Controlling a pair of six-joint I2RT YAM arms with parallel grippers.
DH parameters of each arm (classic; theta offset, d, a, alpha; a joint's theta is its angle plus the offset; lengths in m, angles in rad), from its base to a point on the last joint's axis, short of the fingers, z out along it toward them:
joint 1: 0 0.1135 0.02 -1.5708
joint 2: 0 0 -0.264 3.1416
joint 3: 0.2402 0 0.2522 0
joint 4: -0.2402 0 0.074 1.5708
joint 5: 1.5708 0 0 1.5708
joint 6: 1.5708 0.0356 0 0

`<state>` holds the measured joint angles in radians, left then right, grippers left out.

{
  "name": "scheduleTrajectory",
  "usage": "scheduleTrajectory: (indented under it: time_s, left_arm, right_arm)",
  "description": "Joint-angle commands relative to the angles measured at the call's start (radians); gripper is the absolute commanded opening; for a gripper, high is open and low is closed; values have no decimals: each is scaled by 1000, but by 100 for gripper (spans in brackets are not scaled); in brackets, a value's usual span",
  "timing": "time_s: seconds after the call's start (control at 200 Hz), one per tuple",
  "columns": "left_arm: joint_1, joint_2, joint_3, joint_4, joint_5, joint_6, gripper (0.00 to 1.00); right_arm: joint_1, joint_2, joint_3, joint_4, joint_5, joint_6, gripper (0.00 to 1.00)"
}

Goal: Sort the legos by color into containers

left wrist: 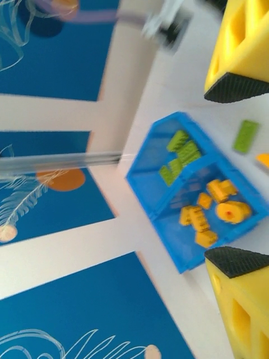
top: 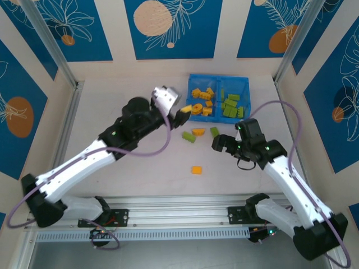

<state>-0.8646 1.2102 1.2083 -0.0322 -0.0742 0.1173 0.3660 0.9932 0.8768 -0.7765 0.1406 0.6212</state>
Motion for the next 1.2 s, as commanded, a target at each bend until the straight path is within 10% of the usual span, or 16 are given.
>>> scheduleTrajectory:
  time_s: [0.0, 0.605, 1.195]
  left_arm:
    - [-10, -123, -119, -126, 129, 195, 77]
    - [-13, -525, -458, -286, 232, 246, 100]
    - [-13, -483, -449, -283, 189, 226, 100]
  right_arm:
    - [-13, 131, 33, 128, 32, -149, 99]
    - [-35, 826, 340, 210, 191, -300, 72]
    - [28, 915, 394, 103, 244, -309, 38]
